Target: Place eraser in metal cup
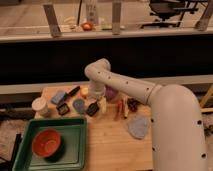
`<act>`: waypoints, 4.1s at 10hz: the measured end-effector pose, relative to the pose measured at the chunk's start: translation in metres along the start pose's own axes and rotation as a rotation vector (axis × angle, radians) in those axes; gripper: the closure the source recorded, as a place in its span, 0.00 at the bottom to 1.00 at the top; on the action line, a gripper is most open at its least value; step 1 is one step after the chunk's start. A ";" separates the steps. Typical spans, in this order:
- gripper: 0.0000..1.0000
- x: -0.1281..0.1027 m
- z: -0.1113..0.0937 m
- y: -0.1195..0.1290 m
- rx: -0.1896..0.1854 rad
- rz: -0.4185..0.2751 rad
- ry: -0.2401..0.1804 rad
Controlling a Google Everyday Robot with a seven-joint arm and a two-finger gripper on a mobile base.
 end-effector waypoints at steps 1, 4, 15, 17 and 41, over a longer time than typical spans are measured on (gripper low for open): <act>0.20 0.001 0.000 0.000 0.000 -0.001 0.001; 0.20 0.002 -0.003 0.000 0.000 -0.003 0.007; 0.20 0.006 -0.016 -0.002 0.040 -0.009 0.011; 0.20 0.007 -0.018 -0.001 0.042 -0.007 0.011; 0.20 0.007 -0.019 0.000 0.044 -0.005 0.010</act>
